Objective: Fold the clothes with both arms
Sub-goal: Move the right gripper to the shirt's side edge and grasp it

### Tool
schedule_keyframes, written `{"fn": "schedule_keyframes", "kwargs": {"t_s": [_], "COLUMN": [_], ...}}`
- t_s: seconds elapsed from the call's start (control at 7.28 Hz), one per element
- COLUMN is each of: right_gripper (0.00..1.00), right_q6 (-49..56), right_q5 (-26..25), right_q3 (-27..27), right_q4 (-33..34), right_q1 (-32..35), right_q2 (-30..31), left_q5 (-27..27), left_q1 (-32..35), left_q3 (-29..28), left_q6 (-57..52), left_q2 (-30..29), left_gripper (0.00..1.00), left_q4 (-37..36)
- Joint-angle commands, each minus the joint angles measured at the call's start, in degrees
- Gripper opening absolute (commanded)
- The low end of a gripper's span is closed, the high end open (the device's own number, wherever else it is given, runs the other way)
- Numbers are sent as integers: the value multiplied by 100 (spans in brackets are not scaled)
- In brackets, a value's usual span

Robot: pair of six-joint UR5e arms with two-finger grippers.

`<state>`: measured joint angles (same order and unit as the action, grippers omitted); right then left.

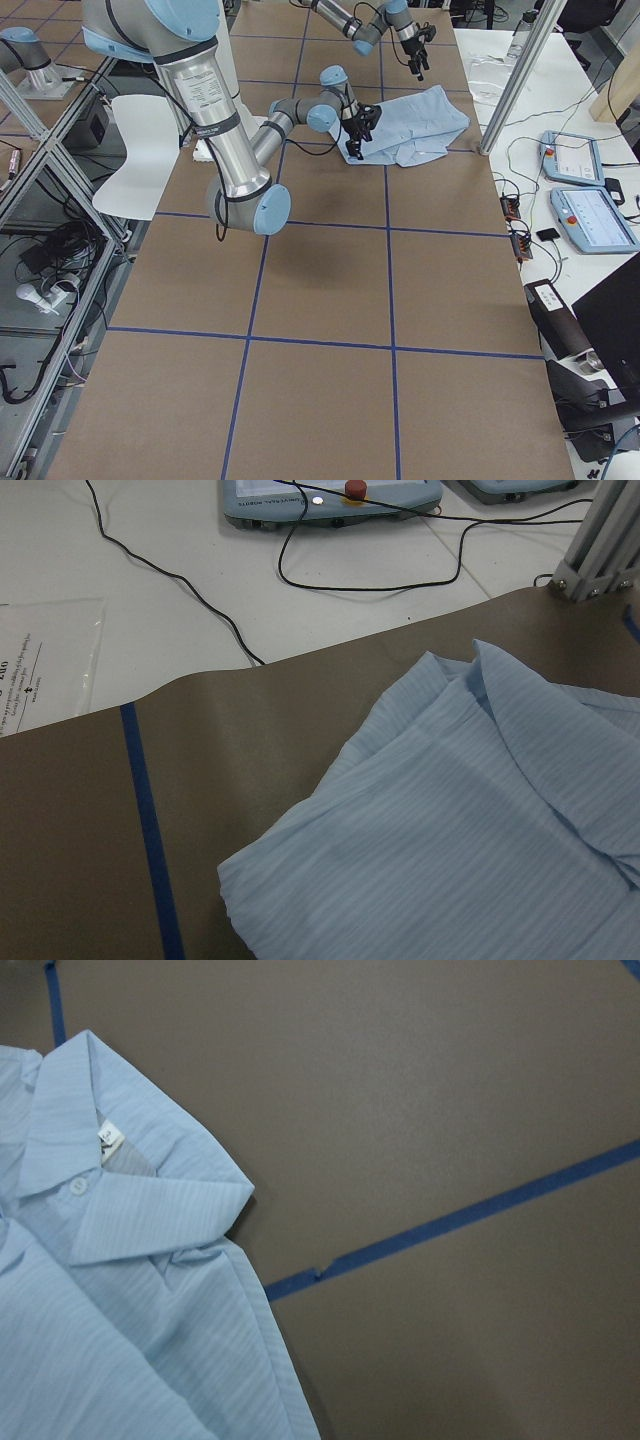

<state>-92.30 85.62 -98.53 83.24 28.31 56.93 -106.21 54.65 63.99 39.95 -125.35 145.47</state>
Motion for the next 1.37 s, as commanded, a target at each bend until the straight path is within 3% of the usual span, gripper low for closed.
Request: {"fn": "schedule_keyframes", "kwargs": {"t_s": [0.0,0.27,0.69,1.1,1.24], "right_gripper": [100,100,98,84,79], "right_q6": [-53,263,3408,5627,5826], "right_q5": [-719,-836,-1091,-1319,-1311], "right_q3": [9,-9,44,306,377], "right_q4": [148,192,123,-290,-369], "right_q1": [-588,-713,-722,-748,-740], "right_q2": [-24,-129,-261,-332,-280], "left_q5": [-5,-5,-5,-5,-5], "left_q1": [-16,-33,-42,-42,-42], "left_q3": [26,26,35,114,123], "left_q6": [4,4,57,92,92], "left_q2": [54,54,98,221,247], "left_gripper": [100,100,100,100,100], "left_q4": [51,60,95,95,95]}}
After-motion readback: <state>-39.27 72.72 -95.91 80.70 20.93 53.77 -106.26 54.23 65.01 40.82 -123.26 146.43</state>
